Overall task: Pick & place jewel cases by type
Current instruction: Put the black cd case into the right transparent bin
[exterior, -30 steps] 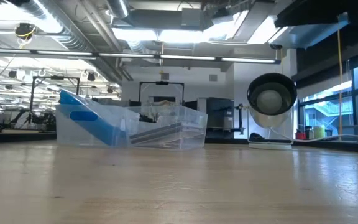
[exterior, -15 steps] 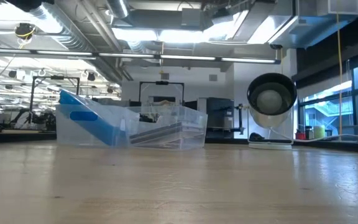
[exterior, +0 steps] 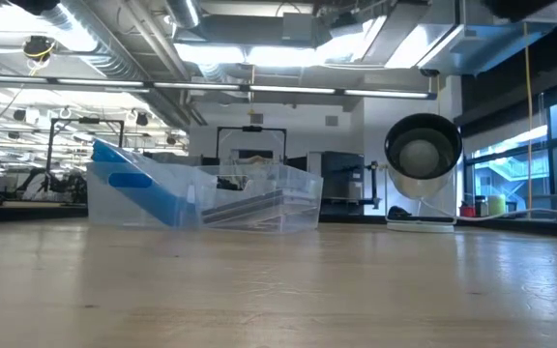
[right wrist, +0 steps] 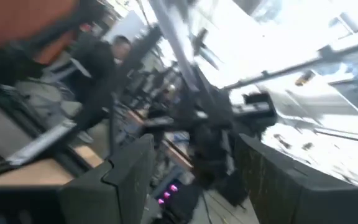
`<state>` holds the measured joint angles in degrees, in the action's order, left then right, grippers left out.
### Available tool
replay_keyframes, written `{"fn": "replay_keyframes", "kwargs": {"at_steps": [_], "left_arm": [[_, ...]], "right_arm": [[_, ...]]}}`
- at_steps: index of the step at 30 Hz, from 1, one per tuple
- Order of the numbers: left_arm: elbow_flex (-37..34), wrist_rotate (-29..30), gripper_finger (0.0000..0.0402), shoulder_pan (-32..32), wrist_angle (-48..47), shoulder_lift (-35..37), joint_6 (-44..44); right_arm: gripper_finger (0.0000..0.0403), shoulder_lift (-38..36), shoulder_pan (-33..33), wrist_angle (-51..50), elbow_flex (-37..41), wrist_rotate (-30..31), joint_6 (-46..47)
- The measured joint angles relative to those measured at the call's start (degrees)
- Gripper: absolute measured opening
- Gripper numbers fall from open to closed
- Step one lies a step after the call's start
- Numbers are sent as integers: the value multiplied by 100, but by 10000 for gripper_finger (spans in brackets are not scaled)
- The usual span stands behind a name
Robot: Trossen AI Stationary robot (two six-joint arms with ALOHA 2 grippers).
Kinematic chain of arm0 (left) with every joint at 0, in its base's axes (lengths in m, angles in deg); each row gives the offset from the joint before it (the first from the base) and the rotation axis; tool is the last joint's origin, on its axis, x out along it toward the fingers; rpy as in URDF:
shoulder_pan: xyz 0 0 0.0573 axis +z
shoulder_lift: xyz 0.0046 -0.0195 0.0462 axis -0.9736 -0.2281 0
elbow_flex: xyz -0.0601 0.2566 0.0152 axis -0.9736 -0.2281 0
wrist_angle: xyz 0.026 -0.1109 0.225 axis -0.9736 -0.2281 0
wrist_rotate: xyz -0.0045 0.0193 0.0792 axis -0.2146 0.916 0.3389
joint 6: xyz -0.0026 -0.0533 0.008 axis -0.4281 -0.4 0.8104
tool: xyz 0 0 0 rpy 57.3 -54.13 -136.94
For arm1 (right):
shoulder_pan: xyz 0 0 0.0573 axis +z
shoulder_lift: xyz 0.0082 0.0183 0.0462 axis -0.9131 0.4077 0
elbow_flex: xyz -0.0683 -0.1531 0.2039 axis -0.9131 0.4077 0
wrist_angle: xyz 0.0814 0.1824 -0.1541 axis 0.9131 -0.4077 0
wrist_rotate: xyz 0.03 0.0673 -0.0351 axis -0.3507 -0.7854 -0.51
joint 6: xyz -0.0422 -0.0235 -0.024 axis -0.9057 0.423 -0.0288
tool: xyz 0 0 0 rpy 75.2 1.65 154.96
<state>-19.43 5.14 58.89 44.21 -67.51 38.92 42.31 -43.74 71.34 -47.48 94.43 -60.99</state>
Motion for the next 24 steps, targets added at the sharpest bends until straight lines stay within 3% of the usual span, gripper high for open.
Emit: {"fn": "replay_keyframes", "kwargs": {"at_steps": [9,15,24], "left_arm": [[0,-5,34,-247,-6,-2,-65],[0,4,40,-320,-58,-2,199],[0,16,34,-298,-244,-2,205]], "right_arm": [[229,697,-422,-178,-907,-7,309],[229,1069,-409,-169,-1366,-859,515],[229,1781,-438,-308,-2290,-857,253]]}}
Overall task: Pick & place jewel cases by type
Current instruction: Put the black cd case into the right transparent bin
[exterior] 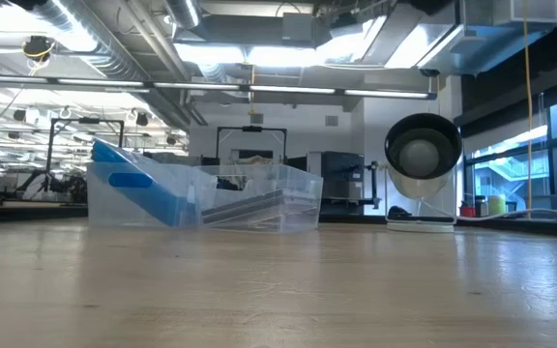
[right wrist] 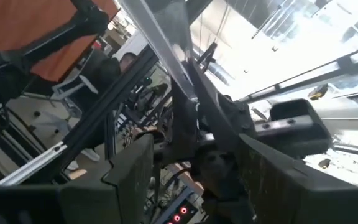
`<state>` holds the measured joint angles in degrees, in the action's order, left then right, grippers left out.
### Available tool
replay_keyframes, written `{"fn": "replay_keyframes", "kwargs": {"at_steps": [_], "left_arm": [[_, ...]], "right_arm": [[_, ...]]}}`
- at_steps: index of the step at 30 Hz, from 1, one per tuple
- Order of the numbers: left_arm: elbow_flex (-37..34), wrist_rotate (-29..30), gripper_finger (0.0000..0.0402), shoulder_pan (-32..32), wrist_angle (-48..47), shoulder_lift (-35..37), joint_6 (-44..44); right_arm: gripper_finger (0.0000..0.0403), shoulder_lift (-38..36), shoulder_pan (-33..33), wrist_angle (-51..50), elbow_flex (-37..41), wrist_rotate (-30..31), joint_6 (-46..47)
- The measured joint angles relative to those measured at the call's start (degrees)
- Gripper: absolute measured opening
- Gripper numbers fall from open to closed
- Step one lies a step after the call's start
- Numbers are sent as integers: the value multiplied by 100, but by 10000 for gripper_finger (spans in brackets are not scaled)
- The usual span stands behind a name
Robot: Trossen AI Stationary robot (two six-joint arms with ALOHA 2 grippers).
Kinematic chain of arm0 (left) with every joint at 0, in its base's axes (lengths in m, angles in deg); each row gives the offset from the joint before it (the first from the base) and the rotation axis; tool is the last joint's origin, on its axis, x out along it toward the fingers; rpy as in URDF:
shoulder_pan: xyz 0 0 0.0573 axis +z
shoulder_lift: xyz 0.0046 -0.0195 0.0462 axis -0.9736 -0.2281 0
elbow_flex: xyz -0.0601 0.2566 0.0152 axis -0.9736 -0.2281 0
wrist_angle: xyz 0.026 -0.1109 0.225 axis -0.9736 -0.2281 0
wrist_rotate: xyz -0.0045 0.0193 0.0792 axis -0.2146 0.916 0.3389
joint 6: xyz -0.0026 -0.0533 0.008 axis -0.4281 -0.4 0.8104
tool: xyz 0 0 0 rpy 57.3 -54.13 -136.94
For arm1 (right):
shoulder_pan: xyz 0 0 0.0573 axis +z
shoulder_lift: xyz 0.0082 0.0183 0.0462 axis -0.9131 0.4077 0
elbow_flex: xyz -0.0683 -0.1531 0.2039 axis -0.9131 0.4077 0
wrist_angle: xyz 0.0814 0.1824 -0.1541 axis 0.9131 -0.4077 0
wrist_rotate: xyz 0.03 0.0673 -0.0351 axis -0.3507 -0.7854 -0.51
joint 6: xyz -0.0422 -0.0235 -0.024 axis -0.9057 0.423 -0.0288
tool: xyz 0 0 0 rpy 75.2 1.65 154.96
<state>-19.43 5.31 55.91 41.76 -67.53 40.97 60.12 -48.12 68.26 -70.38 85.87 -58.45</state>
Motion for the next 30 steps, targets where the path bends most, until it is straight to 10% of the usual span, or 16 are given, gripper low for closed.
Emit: {"fn": "replay_keyframes", "kwargs": {"at_steps": [30], "left_arm": [[0,126,42,-2,-139,2,-83]], "right_arm": [[141,13,476,591,-57,-442,-408]]}}
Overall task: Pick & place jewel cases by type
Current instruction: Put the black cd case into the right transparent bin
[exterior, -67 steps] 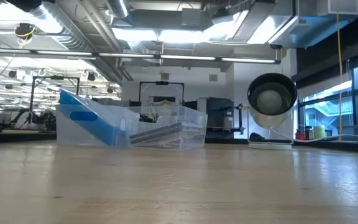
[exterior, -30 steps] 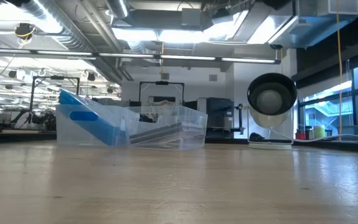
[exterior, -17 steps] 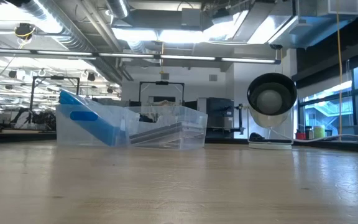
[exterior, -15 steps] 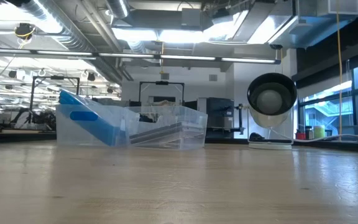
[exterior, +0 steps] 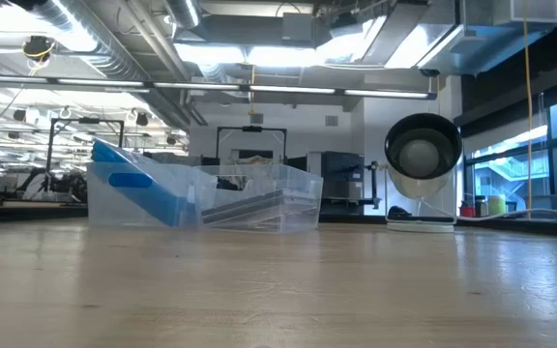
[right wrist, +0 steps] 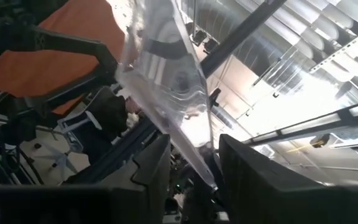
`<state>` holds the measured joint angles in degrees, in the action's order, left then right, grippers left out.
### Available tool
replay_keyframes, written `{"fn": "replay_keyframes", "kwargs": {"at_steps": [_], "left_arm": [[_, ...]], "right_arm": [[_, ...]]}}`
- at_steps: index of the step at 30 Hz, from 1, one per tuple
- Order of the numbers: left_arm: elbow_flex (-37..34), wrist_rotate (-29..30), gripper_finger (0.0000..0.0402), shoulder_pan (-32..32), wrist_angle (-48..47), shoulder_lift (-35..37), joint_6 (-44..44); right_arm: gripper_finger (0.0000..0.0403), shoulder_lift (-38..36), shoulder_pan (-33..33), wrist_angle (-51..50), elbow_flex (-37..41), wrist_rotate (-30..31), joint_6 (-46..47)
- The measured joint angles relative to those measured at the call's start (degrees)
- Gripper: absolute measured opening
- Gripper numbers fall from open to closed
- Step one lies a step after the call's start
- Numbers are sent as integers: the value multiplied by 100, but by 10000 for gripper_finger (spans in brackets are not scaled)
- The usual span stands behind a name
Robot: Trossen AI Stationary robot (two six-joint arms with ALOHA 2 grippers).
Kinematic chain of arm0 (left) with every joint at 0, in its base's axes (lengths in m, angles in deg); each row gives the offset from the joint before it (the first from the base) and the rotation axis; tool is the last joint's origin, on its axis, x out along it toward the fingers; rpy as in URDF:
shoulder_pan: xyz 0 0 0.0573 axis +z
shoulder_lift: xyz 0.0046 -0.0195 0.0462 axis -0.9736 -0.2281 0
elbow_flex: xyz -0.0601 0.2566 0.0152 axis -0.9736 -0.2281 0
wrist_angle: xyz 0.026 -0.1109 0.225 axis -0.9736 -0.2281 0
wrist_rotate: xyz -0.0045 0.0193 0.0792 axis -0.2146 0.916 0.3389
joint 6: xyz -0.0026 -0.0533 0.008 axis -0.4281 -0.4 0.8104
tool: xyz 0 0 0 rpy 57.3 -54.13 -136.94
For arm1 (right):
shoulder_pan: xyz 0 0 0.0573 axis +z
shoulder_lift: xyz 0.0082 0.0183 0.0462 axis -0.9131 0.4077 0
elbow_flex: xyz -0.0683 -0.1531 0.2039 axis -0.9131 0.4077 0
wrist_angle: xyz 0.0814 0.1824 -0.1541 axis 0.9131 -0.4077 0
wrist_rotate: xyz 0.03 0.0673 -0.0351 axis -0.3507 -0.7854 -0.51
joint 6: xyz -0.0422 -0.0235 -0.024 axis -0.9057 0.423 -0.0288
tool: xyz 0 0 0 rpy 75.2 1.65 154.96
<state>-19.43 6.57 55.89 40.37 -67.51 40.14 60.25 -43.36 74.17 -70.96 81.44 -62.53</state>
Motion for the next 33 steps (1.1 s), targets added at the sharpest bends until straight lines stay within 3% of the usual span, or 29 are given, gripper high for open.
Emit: {"fn": "replay_keyframes", "kwargs": {"at_steps": [21,33], "left_arm": [[0,249,35,42,-145,0,2],[0,236,36,42,-123,0,89]], "right_arm": [[139,0,102,10,0,-100,3],[87,-2,125,44,0,-94,-52]]}}
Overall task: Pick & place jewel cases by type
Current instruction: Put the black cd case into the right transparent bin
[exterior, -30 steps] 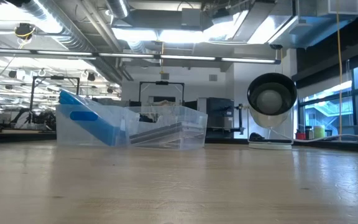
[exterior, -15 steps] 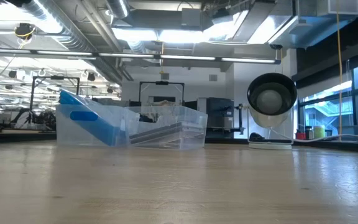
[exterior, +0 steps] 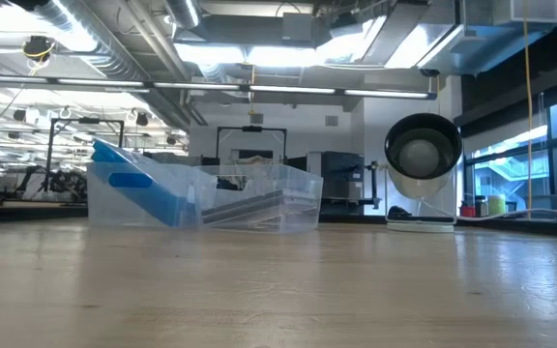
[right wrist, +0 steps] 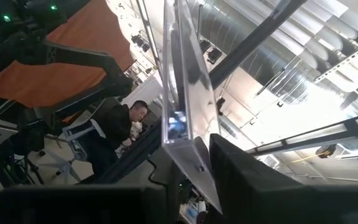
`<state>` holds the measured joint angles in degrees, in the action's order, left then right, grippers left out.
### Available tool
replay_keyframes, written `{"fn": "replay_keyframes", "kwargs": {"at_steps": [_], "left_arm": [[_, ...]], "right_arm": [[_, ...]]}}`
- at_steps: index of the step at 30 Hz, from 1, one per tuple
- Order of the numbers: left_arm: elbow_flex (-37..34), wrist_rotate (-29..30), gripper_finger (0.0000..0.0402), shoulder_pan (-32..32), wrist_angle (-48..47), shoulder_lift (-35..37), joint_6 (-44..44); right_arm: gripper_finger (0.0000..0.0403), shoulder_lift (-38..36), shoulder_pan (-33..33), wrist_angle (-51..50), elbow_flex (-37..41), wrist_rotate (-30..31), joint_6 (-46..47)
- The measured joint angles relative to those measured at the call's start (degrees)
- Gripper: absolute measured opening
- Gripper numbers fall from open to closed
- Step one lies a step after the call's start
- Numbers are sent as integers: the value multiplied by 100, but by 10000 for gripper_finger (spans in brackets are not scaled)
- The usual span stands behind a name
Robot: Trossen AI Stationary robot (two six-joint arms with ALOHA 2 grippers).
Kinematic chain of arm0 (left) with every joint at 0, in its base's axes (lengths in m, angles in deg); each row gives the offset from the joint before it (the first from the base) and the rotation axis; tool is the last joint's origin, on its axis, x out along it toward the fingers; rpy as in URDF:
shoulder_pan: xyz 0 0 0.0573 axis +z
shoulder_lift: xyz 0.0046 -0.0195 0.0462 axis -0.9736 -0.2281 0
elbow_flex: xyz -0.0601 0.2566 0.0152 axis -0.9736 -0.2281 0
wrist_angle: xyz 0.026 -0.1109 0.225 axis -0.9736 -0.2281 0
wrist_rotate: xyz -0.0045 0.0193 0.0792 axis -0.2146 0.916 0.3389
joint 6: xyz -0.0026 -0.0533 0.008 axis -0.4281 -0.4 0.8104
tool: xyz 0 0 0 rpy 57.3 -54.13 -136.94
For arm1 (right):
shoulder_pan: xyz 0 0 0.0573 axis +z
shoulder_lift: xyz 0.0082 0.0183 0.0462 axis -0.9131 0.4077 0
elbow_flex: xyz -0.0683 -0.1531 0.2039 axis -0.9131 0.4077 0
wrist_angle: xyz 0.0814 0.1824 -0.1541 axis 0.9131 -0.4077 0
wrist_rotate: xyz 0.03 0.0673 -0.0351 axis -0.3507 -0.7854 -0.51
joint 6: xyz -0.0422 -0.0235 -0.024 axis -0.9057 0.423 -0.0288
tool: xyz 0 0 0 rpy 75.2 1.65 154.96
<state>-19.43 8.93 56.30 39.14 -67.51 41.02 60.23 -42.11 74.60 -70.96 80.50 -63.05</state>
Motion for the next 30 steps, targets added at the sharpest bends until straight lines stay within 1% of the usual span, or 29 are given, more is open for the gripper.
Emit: {"fn": "replay_keyframes", "kwargs": {"at_steps": [6,12,18,25,30], "left_arm": [[0,-15,42,-2,9,0,34],[0,-17,39,0,2,-2,61],[0,-55,71,-4,-37,-4,-87],[0,-14,93,-2,-24,-4,-159],[0,176,121,-2,-96,-2,-366]], "right_arm": [[63,-11,-3,13,0,73,-283],[59,-11,0,9,0,192,-315],[57,-11,0,-11,0,351,-273],[56,-9,-4,-46,0,460,-269],[56,0,8,-82,4,930,-558]]}}
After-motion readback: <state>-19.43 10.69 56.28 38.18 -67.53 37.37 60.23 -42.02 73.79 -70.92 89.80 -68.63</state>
